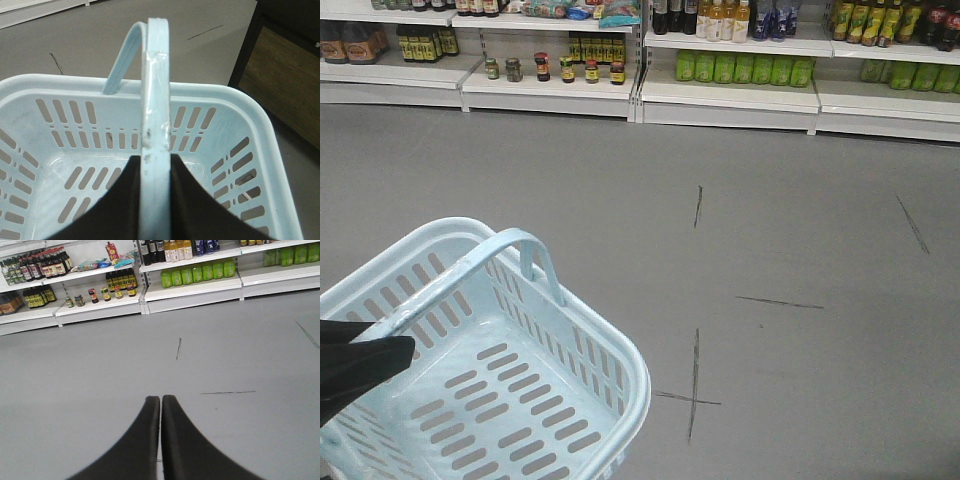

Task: Pick three apples into basket with both arms
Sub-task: 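Drive the base along the aisle toward the apple table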

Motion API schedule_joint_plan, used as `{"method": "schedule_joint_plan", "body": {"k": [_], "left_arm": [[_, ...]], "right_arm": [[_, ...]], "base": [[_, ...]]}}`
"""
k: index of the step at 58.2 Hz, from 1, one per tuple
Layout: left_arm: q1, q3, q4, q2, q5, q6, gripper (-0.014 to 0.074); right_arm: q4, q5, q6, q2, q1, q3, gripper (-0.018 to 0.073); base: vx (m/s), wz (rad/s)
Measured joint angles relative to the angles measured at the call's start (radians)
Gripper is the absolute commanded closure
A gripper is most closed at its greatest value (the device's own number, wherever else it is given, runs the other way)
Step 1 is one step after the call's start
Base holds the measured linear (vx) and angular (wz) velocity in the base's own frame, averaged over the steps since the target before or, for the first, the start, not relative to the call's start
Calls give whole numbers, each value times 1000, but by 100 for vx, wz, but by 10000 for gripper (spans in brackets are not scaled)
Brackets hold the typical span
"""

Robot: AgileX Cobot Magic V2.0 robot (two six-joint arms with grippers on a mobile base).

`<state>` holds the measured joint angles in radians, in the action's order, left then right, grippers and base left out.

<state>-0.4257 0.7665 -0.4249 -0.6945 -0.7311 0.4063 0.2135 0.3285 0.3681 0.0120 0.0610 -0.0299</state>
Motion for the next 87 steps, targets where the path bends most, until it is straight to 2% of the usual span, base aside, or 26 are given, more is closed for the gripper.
{"method": "schedule_joint_plan", "body": {"k": [47, 87], "left_arm": [[0, 0, 0, 0, 0, 0, 603], [0, 0, 0, 0, 0, 0, 603]], "right_arm": [[0, 0, 0, 0, 0, 0, 564], [0, 0, 0, 0, 0, 0, 564]], "base": [[19, -11], [15, -48]]}}
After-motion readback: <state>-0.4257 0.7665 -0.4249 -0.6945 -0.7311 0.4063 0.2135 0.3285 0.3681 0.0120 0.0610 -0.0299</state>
